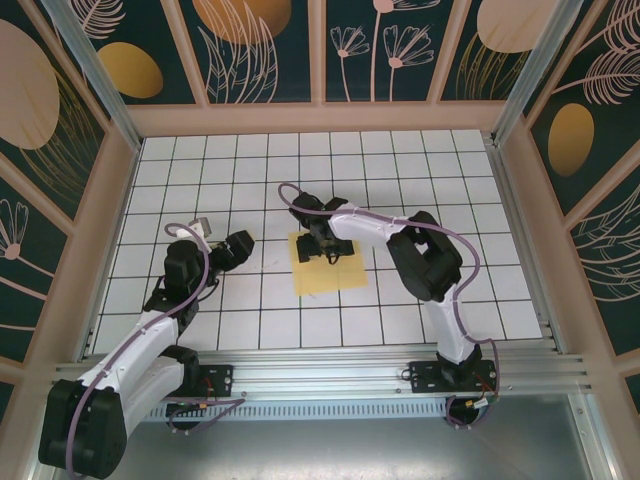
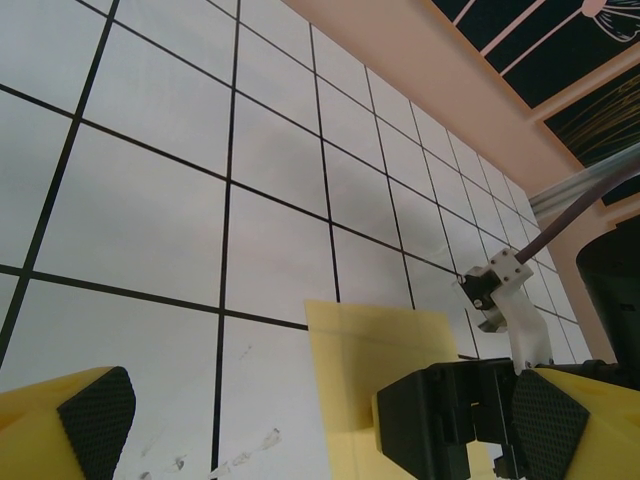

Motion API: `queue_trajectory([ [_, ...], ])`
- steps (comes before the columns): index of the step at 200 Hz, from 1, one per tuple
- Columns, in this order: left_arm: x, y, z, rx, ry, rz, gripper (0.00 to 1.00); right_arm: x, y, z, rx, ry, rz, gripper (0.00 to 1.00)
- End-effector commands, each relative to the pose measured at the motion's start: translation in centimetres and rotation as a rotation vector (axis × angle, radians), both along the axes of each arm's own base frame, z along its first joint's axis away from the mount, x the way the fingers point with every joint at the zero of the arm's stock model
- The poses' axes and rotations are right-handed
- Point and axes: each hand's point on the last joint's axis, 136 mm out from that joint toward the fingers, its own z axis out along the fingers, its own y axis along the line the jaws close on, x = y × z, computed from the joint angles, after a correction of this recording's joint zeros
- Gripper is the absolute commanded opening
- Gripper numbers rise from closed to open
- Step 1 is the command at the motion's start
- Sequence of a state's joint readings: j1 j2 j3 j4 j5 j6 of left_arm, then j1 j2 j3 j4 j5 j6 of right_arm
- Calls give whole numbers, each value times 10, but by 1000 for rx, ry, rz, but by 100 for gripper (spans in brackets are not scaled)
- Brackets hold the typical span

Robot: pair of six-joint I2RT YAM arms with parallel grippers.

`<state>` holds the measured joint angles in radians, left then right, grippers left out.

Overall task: Fold a paper plane with a square sheet of paper (pick it up from the middle)
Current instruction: Fold the square sheet of paper in half at the center of the table.

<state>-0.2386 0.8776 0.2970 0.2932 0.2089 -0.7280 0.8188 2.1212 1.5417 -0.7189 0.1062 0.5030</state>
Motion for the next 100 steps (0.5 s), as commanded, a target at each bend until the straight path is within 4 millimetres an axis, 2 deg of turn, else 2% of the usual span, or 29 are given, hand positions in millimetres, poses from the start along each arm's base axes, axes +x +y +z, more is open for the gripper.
queue_trajectory([
  [1,-2,-7,10,-29,-38,-38,99,-39,-11,-45,-40,157,4,93],
  [34,-3,-10,12,-34,-45,-52,99,-42,-18,-53,-41,160,-15,89],
  [100,-3,-13,12,-43,-39,-70,99,-29,-17,-38,-61,120,-23,72],
])
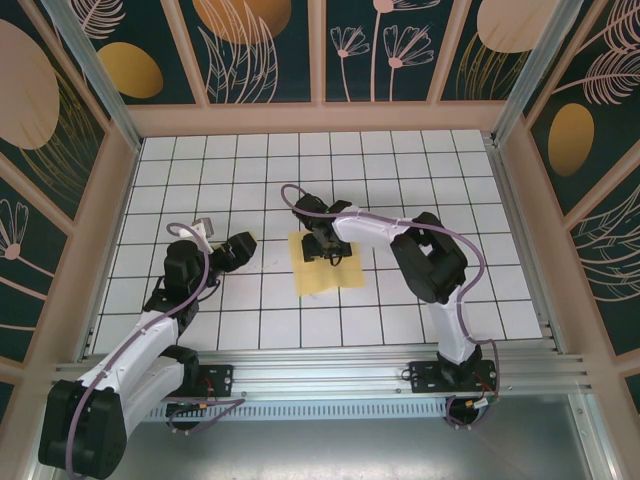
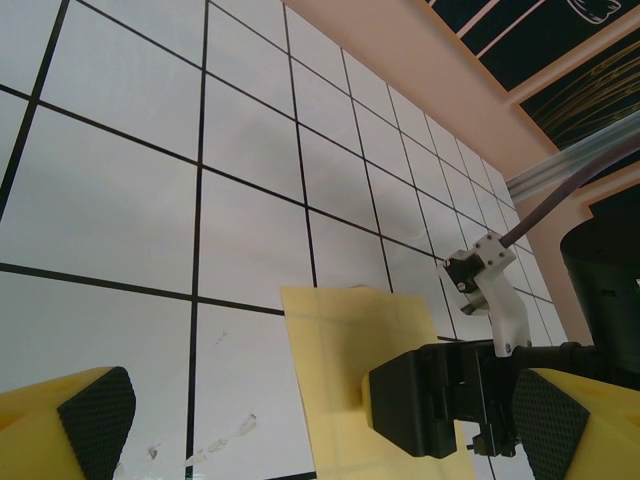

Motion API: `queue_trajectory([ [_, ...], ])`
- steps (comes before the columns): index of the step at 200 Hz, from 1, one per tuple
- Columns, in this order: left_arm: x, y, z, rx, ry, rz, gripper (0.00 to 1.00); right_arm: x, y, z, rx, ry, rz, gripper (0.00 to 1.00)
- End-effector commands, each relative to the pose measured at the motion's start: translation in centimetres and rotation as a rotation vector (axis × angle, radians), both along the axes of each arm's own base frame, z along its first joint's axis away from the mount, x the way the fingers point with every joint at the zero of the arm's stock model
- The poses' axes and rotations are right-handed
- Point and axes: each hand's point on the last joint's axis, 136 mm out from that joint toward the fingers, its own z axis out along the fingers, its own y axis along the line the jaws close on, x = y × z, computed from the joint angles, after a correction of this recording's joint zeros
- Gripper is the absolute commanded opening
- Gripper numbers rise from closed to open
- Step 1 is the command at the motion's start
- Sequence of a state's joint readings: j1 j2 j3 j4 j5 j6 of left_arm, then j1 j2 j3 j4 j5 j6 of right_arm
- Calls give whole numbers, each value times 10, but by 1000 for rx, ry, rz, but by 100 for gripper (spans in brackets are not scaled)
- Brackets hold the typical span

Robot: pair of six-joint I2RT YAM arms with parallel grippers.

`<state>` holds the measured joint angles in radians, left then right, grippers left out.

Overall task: Fold a paper plane with a square sheet of paper (pick it up from the middle)
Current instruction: Fold the square sheet of paper in half at the center of the table.

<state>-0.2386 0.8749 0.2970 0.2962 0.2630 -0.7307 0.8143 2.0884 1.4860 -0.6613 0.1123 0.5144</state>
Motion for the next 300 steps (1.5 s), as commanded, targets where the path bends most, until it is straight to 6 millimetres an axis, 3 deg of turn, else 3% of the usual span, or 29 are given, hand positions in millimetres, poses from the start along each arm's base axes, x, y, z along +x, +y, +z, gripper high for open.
queue_trajectory([
  [1,1,-5,10,-20,-39,-19,99,-30,-14,-39,-84,148,-7,72],
  [30,0,-3,10,-15,-38,-12,99,-22,-15,-25,-99,110,-15,71],
  [83,1,-3,12,-9,-40,-13,99,-4,0,28,9,13,-48,54],
  [99,1,-4,12,-6,-38,-18,99,-2,8,47,89,-10,-50,46],
  [122,1,-4,12,-11,-34,-18,99,-2,18,69,228,-27,-55,42],
  [171,1,-15,19,-52,-43,-75,99,-2,35,108,561,-34,-51,42],
  [190,1,-22,18,-64,-21,-110,99,-2,30,101,624,-16,-79,42],
  [243,1,-36,17,-122,13,-184,99,-10,0,54,602,44,-178,44],
  [300,1,-48,15,-164,44,-248,99,-15,-31,46,525,20,-212,56],
])
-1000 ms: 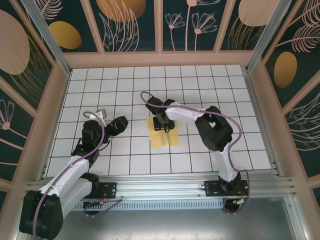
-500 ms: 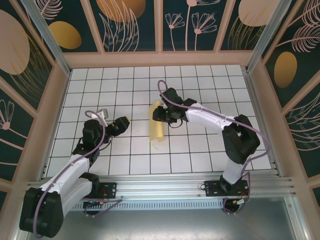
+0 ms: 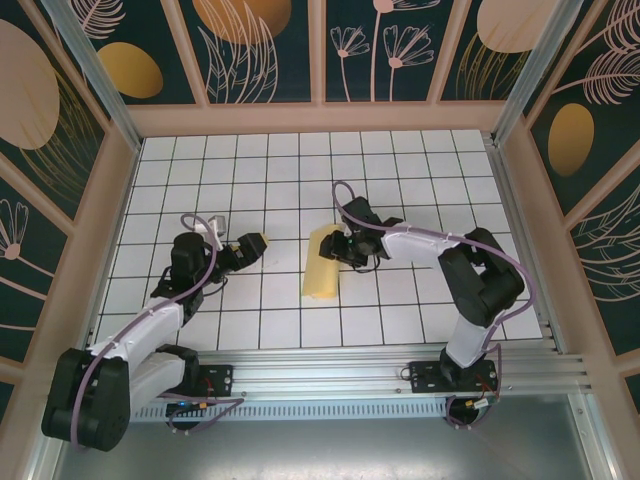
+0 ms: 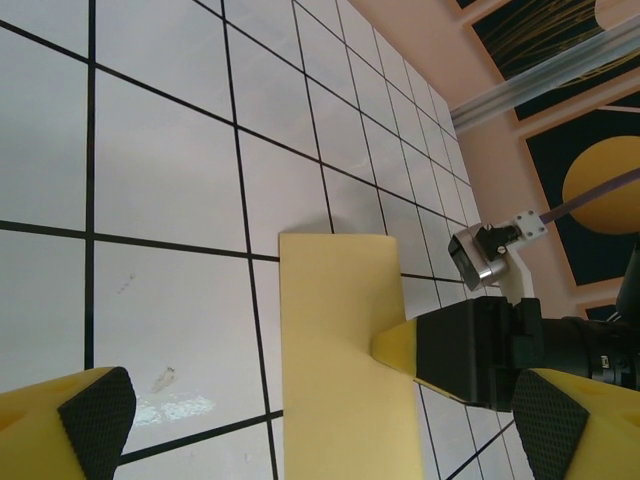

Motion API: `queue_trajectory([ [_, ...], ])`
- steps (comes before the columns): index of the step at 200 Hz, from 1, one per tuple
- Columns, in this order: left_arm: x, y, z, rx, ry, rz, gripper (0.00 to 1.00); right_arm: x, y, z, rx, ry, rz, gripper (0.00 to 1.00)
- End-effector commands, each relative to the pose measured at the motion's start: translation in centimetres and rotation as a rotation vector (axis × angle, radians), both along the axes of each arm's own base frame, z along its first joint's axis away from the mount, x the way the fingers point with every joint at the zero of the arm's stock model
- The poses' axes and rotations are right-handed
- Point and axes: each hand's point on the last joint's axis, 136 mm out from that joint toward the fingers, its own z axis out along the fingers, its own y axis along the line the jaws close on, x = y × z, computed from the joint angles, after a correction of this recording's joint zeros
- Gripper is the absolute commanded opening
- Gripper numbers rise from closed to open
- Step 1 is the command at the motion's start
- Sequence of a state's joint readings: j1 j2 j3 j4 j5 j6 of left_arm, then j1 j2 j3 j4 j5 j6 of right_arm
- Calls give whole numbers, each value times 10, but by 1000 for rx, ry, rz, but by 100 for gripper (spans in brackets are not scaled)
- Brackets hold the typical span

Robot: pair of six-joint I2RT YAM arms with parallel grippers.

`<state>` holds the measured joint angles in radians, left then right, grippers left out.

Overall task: Fold a paper plane with a square sheet of paper (pick it up from the middle)
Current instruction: Fold the square sheet of paper in half at the center of the table.

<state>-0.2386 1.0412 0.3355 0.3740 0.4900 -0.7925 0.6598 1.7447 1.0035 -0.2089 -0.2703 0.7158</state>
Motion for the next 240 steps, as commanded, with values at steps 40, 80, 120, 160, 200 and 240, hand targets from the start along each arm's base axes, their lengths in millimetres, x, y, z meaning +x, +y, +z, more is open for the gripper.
queue_trajectory([
  [40,1,-18,30,-69,-76,-101,99,4,-26,15,-48,-56,-35,64],
  [80,-3,-23,28,-65,-62,-133,94,1,-40,15,-51,-56,-55,60],
  [120,-4,-30,22,-50,-36,-150,87,-8,-47,5,-70,-31,-46,55],
  [160,-4,-45,16,-31,-10,-181,80,-12,-49,-4,-72,-15,-43,51],
  [200,-2,-57,1,23,41,-170,72,-12,-50,-9,-64,-10,-63,50],
  [240,-2,-66,-12,48,77,-168,67,-4,-43,-6,-19,-24,-101,49],
])
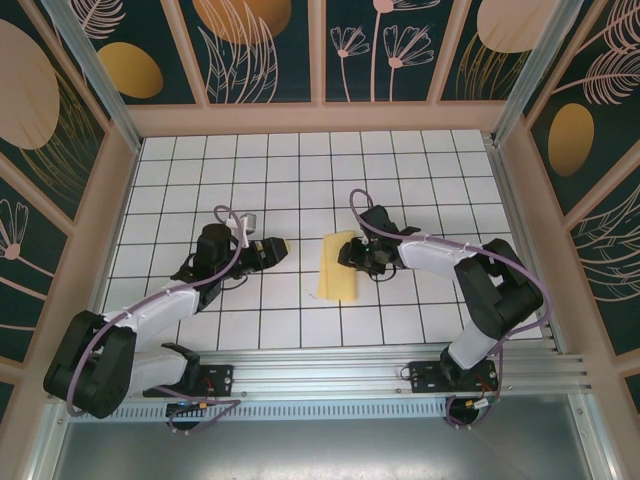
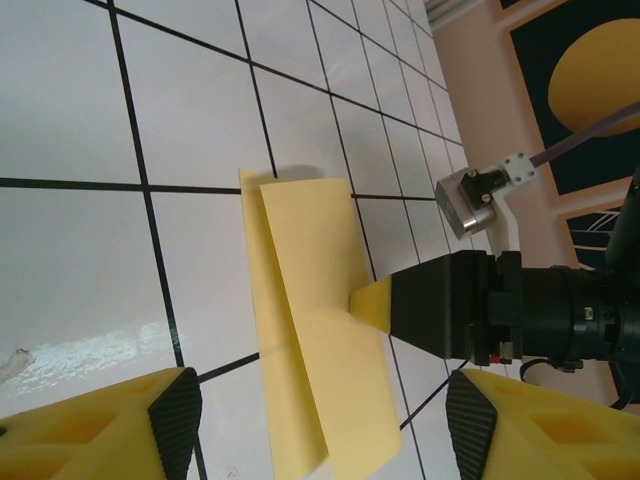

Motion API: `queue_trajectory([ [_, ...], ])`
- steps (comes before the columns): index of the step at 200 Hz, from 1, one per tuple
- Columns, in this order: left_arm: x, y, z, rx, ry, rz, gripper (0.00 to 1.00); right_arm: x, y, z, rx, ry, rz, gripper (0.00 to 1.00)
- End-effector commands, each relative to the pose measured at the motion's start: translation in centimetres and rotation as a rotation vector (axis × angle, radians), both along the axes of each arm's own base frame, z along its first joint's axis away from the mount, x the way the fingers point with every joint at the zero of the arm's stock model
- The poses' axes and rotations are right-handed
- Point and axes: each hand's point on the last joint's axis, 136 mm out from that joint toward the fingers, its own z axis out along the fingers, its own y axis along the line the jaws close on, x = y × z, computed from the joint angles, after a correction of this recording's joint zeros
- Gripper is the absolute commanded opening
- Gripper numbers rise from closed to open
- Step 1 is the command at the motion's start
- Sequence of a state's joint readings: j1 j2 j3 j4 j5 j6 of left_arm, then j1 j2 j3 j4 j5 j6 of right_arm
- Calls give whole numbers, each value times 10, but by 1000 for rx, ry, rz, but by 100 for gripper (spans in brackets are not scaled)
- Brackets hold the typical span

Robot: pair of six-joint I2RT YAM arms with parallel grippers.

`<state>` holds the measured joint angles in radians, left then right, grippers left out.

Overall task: Fold a paper plane with a square sheet of paper (pick it up from the middle)
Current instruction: Fold the square sheet of paper in half at the center of the table.

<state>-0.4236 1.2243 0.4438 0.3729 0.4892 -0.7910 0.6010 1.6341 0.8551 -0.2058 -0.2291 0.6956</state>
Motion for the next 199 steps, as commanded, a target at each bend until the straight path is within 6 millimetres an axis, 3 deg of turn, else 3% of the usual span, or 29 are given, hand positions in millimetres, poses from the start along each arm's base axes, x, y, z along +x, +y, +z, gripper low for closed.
queue_trajectory([
  [1,6,-5,0,24,4,14,67,9,3,5,35,-23,-40,49],
  [45,8,-12,-6,37,20,-2,66,15,5,6,51,-31,-83,49],
  [132,10,-16,-11,41,36,-14,66,6,18,-8,42,2,-8,50],
  [199,8,-17,-15,41,48,-28,66,8,21,-7,21,1,28,54],
])
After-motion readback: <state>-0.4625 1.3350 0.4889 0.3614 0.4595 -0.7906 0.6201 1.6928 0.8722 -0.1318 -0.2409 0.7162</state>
